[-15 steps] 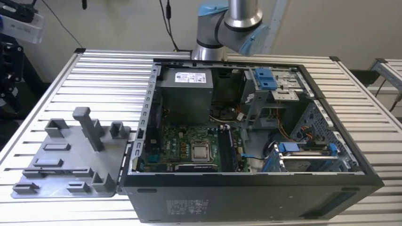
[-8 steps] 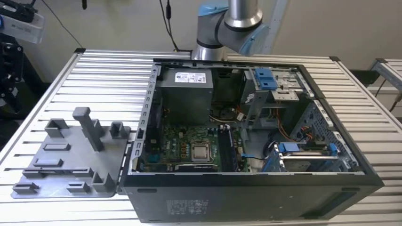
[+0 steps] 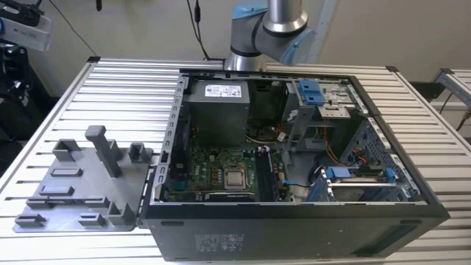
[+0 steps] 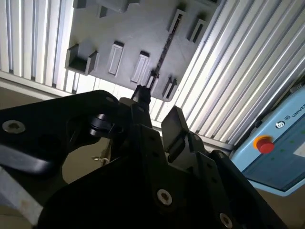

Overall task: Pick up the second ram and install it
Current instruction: 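Pick up the second ram and move it above second insertion slot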

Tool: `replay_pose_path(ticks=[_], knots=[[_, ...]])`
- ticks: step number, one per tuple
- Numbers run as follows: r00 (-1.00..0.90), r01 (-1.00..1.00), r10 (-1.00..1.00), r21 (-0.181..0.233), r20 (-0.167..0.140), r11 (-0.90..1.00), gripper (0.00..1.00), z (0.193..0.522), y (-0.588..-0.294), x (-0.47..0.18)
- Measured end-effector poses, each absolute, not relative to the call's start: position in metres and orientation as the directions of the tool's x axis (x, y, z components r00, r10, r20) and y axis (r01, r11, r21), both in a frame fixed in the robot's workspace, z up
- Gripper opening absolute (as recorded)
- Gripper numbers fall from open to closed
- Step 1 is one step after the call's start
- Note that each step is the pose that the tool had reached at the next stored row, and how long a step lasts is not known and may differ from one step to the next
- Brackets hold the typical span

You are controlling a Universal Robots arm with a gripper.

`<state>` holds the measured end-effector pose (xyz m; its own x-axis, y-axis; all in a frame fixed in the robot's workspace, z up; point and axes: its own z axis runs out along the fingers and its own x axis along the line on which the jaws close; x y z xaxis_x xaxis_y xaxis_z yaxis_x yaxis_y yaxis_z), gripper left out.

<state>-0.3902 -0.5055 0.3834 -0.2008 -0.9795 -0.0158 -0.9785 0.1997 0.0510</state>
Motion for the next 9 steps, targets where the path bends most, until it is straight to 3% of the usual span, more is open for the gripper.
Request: replay_pose_path(ticks=[1,9], knots=[[-0.201,-0.979,-0.98,0.051,-0.016,0.2,0.42,0.3834,-0.5055,-0.3902],[-0.2,-0.979,-0.979,0.041,-0.024,0.199,0.42,0.3772,-0.5055,-0.392]])
